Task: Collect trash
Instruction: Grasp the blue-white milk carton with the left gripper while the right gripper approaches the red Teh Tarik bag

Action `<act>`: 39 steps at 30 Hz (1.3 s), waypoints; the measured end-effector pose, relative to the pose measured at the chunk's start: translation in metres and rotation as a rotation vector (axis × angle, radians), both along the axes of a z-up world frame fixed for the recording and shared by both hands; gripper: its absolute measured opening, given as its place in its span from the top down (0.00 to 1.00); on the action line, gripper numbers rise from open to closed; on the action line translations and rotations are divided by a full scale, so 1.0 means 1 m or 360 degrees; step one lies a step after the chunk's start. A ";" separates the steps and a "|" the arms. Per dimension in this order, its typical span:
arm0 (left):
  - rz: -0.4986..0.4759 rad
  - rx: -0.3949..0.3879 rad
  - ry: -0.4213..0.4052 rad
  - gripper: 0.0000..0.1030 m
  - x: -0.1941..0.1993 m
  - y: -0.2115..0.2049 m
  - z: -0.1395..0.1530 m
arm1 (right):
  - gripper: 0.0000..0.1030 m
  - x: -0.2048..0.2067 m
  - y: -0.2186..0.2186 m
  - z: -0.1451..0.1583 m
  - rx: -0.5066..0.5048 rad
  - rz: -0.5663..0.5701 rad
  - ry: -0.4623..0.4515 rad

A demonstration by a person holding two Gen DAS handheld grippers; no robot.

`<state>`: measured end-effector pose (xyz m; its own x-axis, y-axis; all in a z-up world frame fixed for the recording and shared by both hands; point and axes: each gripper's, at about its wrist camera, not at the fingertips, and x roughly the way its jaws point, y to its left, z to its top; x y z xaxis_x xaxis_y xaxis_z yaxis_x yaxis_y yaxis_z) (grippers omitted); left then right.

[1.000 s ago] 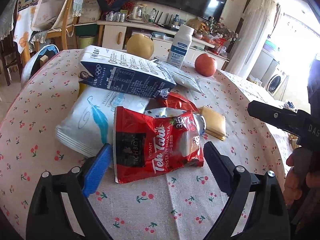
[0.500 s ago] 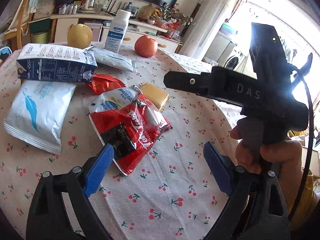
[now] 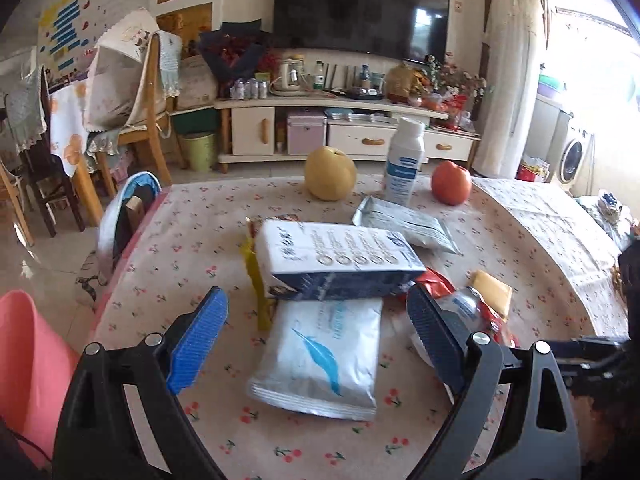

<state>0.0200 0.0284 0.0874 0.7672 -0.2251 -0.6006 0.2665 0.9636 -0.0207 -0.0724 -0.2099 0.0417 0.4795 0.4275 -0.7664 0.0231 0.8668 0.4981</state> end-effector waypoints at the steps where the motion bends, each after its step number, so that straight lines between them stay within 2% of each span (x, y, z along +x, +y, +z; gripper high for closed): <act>1: 0.0024 0.0009 -0.0015 0.11 0.009 0.003 0.003 | 0.22 -0.001 0.002 -0.001 0.0014 0.0007 0.0014; 2: 0.0039 0.0002 -0.0015 0.11 0.016 0.007 0.007 | 0.25 -0.002 0.005 -0.003 0.0016 0.0010 0.0029; 5: 0.0100 -0.0090 0.0071 0.11 0.050 0.013 0.010 | 0.26 -0.001 0.013 -0.010 -0.0001 0.0022 0.0073; 7: 0.0121 -0.0174 0.0135 0.11 0.067 0.014 0.008 | 0.26 -0.001 0.017 -0.009 -0.0028 0.0020 0.0047; 10: 0.0094 -0.0277 0.0251 0.11 0.084 0.008 -0.002 | 0.26 0.002 0.017 -0.010 -0.0062 -0.0002 0.0019; 14: -0.0026 -0.0273 0.0352 0.11 0.081 -0.012 -0.015 | 0.25 0.008 0.010 -0.012 -0.0029 -0.0064 -0.0023; 19: -0.0216 -0.0177 0.0436 0.11 0.051 -0.034 -0.029 | 0.23 0.014 0.004 -0.012 -0.0025 -0.0111 -0.0071; 24: -0.0457 -0.0088 0.0463 0.11 0.007 -0.055 -0.036 | 0.20 0.017 -0.002 -0.010 -0.0140 -0.0162 -0.0111; 29: -0.0594 0.0149 0.0386 0.11 -0.016 -0.063 -0.034 | 0.20 0.018 -0.002 -0.011 -0.0160 -0.0137 -0.0105; 32: -0.0605 0.0328 0.0248 0.11 -0.019 -0.066 -0.025 | 0.20 0.018 0.001 -0.011 -0.0189 -0.0118 -0.0097; 35: -0.0678 0.0461 0.0142 0.11 -0.016 -0.073 -0.015 | 0.18 0.019 0.002 -0.011 -0.0186 -0.0108 -0.0094; 39: -0.0799 0.0601 0.0120 0.11 -0.004 -0.089 -0.018 | 0.18 0.019 -0.003 -0.011 -0.0135 -0.0119 -0.0086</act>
